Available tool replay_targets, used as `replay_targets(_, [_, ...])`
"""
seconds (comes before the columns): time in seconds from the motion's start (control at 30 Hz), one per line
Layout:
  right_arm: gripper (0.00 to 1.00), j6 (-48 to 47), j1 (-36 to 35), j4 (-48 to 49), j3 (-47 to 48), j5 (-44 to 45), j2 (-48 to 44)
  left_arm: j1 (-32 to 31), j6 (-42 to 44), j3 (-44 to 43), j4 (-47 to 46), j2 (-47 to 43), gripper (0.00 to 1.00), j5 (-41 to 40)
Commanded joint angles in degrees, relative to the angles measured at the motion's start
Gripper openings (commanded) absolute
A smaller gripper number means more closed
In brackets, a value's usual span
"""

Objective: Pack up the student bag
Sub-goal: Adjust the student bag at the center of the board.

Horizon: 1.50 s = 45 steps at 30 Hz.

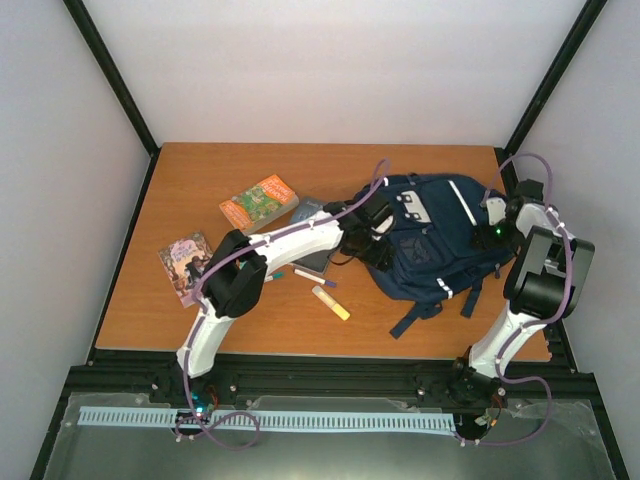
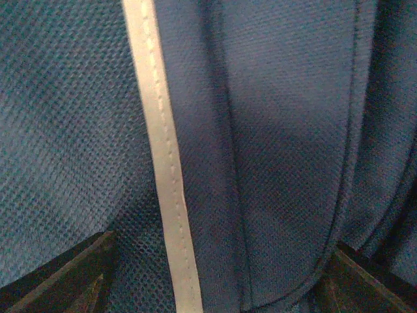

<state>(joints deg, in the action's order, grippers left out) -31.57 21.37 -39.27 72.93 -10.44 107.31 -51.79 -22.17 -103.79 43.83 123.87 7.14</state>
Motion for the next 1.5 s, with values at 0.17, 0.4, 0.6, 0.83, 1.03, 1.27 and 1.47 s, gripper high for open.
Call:
replay_targets(0.17, [0.79, -5.2, -0.2, -15.0, -13.6, -3.3, -5.1, 8.7, -3.8, -23.3, 2.9, 12.8, 0.91, -9.0])
replay_targets(0.4, [0.80, -6.3, -0.2, -25.6, -10.4, -12.0, -13.8, 11.3, -3.6, -29.5, 8.2, 13.2, 0.91, -10.5])
replay_targets(0.6, [0.84, -6.3, -0.2, -29.4, 0.3, -13.4, -17.8, 11.2, -8.4, -6.1, 0.0, -3.8, 0.91, -7.3])
replay_targets(0.83, [0.85, -6.5, 0.0, -26.4, 10.5, -9.7, -9.7, 8.1, -9.4, 11.1, -6.3, -14.8, 0.87, -3.2])
replay_targets(1.03, [0.99, -7.7, 0.7, -17.8, 20.5, -11.6, 0.9, 3.4, -9.2, 18.5, -9.5, -16.8, 0.86, -1.1])
replay_targets(1.27, [1.00, -5.6, 0.8, -14.5, 38.6, -11.2, 17.2, -0.2, -9.6, 18.3, -12.1, -13.3, 0.89, 4.7])
replay_targets(1.47, [1.00, -8.0, 0.9, -20.8, 54.1, -12.4, 30.6, -0.6, -12.6, 13.6, -13.4, -6.1, 0.91, 5.1])
